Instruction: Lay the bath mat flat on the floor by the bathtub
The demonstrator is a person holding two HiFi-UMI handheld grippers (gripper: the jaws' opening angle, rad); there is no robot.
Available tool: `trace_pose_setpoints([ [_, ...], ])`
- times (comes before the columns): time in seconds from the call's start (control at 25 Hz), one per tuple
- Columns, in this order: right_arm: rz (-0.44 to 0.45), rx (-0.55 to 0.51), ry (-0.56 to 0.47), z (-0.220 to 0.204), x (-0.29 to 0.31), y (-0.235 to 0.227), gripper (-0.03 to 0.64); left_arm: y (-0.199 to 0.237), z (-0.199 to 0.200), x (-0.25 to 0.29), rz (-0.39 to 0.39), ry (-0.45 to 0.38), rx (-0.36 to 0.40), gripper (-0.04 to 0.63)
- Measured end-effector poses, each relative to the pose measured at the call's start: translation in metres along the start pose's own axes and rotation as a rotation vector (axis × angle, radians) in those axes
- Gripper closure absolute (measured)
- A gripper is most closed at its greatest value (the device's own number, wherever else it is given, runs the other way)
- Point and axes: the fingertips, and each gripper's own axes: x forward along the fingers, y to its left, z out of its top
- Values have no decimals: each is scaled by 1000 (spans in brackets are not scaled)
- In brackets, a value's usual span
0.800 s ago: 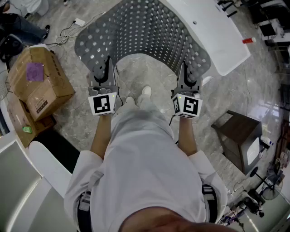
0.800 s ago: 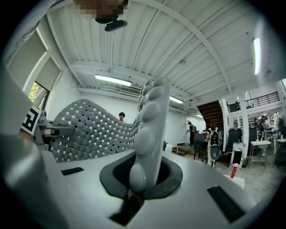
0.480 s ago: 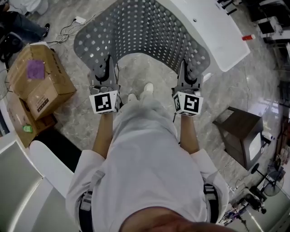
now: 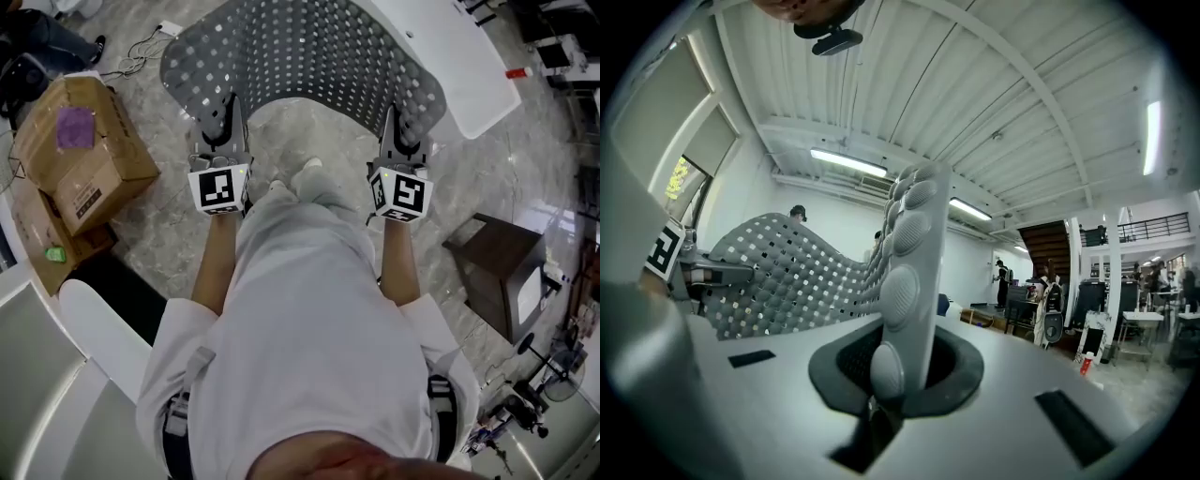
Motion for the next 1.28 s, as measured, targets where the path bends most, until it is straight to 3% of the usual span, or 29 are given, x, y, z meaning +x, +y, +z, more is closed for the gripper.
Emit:
trace_pose_setpoints([
  [0.48, -11, -6, 17, -6, -1, 5, 603, 6, -10, -2, -12, 32, -3, 575],
  [0.8, -17, 17, 26, -33, 18, 6, 601, 18, -39, 9, 9, 59, 7, 575],
  [1.28, -65, 15, -2, -54, 28, 4, 601, 18, -60, 12, -19, 25, 94, 575],
])
